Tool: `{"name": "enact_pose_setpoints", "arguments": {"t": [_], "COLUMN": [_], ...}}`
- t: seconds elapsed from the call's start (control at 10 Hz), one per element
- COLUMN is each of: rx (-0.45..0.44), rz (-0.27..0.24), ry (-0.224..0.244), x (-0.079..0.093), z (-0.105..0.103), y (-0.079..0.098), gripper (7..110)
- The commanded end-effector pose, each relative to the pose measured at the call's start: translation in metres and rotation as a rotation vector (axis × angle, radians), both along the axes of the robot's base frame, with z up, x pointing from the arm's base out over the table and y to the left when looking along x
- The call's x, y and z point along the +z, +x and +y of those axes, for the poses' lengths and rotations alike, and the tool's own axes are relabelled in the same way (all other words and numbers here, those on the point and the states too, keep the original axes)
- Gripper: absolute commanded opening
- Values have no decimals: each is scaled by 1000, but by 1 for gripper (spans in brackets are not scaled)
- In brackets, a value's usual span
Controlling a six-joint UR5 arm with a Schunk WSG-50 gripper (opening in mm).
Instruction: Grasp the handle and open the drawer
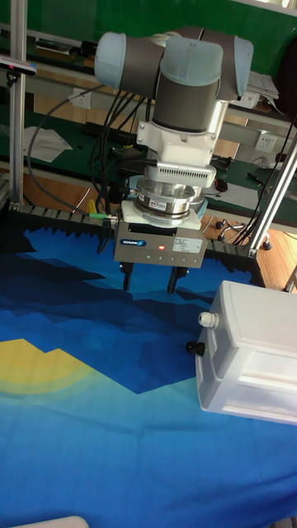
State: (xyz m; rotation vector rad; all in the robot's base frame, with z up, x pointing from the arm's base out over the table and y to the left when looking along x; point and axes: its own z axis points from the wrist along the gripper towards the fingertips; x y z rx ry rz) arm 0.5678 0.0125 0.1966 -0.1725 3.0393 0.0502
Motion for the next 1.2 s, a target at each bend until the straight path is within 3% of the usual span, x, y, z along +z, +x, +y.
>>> {"name": "enact_pose_setpoints", "arguments": {"t": [0.0, 1.1], "rx": [12, 22], "rz": [-1, -18], "ry": [21, 23], "x": [-1, -2], "z": [8, 10], "y": [0, 4], "gripper": [7, 7]}}
